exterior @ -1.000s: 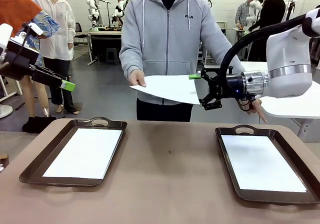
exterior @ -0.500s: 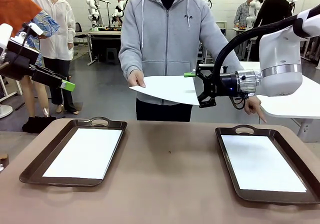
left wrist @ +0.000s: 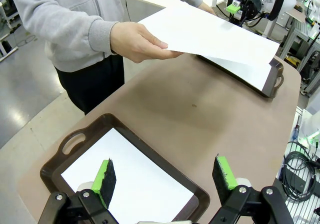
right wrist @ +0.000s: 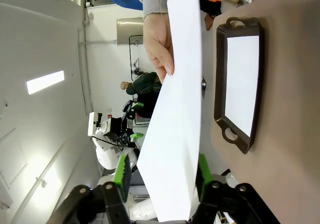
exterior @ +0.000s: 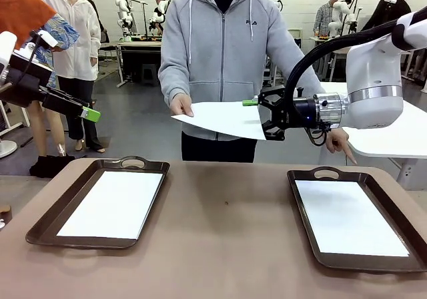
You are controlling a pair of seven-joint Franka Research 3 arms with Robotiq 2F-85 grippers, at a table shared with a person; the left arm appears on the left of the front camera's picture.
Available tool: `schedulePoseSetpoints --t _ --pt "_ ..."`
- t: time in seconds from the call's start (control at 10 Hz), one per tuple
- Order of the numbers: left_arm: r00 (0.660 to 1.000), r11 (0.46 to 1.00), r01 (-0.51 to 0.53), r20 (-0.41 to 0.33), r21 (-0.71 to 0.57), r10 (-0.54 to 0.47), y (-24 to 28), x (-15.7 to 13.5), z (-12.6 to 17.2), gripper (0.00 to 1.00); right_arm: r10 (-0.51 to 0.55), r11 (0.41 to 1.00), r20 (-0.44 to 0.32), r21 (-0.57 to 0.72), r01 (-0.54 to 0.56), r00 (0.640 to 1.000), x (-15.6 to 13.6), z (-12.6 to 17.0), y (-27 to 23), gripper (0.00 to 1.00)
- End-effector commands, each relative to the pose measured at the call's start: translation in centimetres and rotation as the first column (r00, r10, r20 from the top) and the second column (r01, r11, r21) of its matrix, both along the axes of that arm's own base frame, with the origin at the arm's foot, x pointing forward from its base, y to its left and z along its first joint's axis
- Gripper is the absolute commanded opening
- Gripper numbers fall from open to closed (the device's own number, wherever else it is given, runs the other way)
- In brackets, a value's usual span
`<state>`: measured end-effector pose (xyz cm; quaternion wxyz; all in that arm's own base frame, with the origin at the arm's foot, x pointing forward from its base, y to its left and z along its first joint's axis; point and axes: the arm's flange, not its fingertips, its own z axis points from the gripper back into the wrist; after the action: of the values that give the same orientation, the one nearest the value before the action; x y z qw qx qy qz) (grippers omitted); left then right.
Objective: Sort the A4 documents.
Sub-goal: Receive the A4 Paper.
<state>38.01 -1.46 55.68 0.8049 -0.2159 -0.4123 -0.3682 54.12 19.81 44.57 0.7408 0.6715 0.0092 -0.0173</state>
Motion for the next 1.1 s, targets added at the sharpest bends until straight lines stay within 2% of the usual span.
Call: schedulePoseSetpoints --t 0.0,0.5,1.0 --pt "1.000 1.000 0.006 0.005 -0.011 -0.006 0.05 -0.03 -0.07 1.00 -0.010 0.999 -0.018 0.046 0.011 1.000 0.34 0.08 0.28 0.43" --pt "1.000 1.000 0.006 0.005 -0.011 -0.006 0.05 -0.03 -0.07 1.00 -0.006 0.999 -0.029 0.045 0.008 1.000 0.43 -0.01 -0.11 0.00" --pt "1.000 1.000 0.006 0.005 -0.011 -0.006 0.05 -0.03 -0.07 1.00 0.009 0.999 -0.053 0.040 -0.007 0.999 0.27 -0.46 -0.20 0.00"
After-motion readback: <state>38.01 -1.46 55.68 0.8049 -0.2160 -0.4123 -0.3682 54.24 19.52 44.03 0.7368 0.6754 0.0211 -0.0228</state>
